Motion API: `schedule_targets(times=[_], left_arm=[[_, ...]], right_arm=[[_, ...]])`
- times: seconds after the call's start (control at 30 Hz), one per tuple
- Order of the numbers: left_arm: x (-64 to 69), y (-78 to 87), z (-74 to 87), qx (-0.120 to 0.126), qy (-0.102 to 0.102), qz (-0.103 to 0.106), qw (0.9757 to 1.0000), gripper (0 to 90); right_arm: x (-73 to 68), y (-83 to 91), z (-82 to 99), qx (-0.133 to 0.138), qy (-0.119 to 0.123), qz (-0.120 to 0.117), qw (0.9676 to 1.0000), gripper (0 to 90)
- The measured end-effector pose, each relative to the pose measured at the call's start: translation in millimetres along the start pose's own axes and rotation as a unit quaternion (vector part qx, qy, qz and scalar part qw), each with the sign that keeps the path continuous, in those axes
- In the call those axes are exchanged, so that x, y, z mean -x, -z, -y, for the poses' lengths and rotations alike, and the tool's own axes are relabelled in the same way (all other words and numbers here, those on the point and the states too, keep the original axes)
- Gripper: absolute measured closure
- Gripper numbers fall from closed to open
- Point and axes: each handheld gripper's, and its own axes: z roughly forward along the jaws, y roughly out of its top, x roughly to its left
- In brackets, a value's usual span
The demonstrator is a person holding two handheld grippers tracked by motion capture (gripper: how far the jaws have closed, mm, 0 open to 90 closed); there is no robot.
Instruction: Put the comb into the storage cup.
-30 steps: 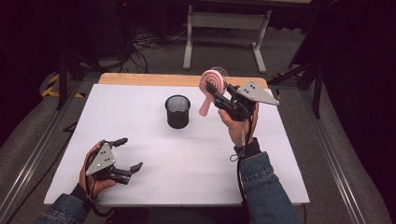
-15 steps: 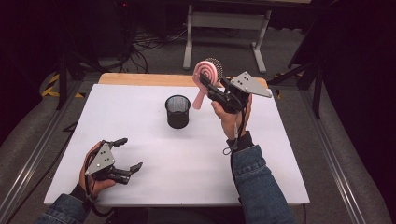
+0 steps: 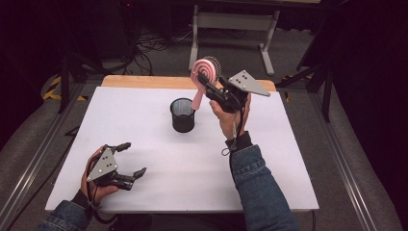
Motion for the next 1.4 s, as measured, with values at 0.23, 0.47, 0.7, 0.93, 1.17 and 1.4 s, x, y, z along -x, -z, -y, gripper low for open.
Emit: schedule_targets(times=[0.23,0.47,0.7,0.93,1.17,1.4], left_arm=[[0.6,0.8,0.6,0.004,0.004,-0.001,1.0000,5.7],[0.2,1.0,0.8,-0.004,-0.001,-0.003,1.0000,6.1],[0.3,0.9,0.7,-0.005,-0.001,-0.002,1.0000,6.1],[0.2,0.8,0.8,-0.006,-0.002,-0.002,1.0000,6.0],[0.7,-0.1,1.1,-0.009,-0.002,0.000,1.0000,6.1],[0.6,-0.5,1.3,-0.009,-0.001,0.000,1.0000,6.1]], right_arm=[[-6.0,-15.6,9.5,-0.002,0.004,-0.011,0.9999,63.3],[-6.7,-23.9,19.1,-0.009,-0.003,-0.010,0.9999,63.3],[-4.2,-28.4,27.1,-0.020,-0.011,-0.003,0.9997,63.3],[-2.7,-32.1,38.6,-0.032,-0.022,-0.005,0.9992,63.3],[-0.6,-34.6,53.2,-0.043,-0.044,-0.001,0.9981,63.3],[-0.7,-35.9,64.3,-0.054,-0.058,-0.003,0.9968,63.2]])
